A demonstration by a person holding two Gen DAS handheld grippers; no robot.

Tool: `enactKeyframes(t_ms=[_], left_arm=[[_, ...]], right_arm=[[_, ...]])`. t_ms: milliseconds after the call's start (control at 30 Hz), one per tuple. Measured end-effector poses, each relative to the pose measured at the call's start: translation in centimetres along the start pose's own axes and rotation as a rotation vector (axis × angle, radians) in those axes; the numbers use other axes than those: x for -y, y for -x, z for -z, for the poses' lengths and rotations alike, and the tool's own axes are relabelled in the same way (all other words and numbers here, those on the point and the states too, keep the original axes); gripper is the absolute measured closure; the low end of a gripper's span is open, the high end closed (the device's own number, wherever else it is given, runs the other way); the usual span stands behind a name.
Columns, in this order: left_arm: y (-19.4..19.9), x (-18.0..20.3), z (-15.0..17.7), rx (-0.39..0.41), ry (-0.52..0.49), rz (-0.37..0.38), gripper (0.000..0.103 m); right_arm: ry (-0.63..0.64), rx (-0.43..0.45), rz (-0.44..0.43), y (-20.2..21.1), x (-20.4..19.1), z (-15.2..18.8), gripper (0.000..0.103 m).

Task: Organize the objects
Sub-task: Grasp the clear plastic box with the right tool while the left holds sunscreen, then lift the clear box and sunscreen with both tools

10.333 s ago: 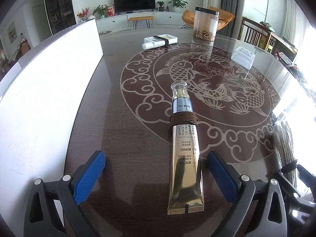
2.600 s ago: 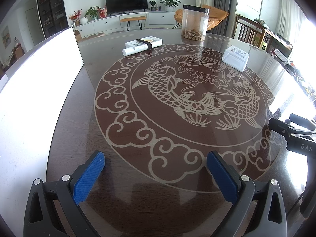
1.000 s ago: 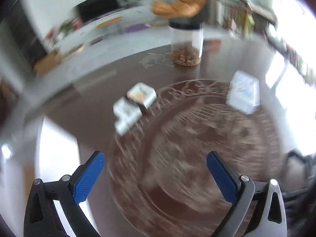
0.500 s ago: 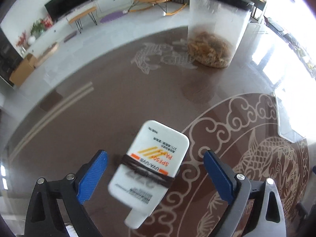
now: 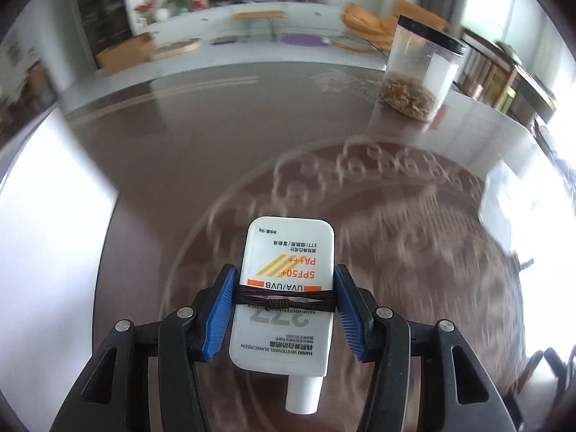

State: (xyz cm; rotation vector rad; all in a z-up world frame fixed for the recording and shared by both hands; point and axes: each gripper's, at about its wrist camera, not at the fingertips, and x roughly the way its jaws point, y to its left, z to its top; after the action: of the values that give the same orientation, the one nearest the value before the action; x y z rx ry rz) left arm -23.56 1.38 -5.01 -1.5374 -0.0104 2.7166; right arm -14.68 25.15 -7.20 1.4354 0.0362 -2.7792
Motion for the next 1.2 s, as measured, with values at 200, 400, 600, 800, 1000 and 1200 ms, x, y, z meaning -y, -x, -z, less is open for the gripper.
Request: enactKeyframes(t_ms=[200,400,600,800,1000,1200], left_arm=[[4.9,0.6,8.7,0.071,-0.056,-0.005,0.049],[6.5,-0.8,11.9,0.091,-0.101,0.025,0.049],[6.5,-1.7,11.8,0.131,-0.095,0.034,0.049],[6.2,-1.7,11.5,0.131,-0.086,0.034,0.049],[6.0,-1.5,11.5,0.13,-0.089,0.03,0.049],[6.1,-1.5,11.6,0.13,-0.089,0.028,0.048]], right_arm=[[0.0,0.0,0.0,0.0,0.0,0.0,0.0],[0.001,0.0,0.001,0.0,0.0,0.0,0.0],[-0.087,-0.053,-0.085,-1.5,0.4,-3.3,0.0],[-0.314,-0.068,-0.126,-4.1,1.6,-12.1,0.0],[-0.355,-0.149,-0.017,-10.3,0.1,-17.5,0.006],[-0.201,-0.11,-0.056,-8.8,-0.8,-14.5,0.035]])
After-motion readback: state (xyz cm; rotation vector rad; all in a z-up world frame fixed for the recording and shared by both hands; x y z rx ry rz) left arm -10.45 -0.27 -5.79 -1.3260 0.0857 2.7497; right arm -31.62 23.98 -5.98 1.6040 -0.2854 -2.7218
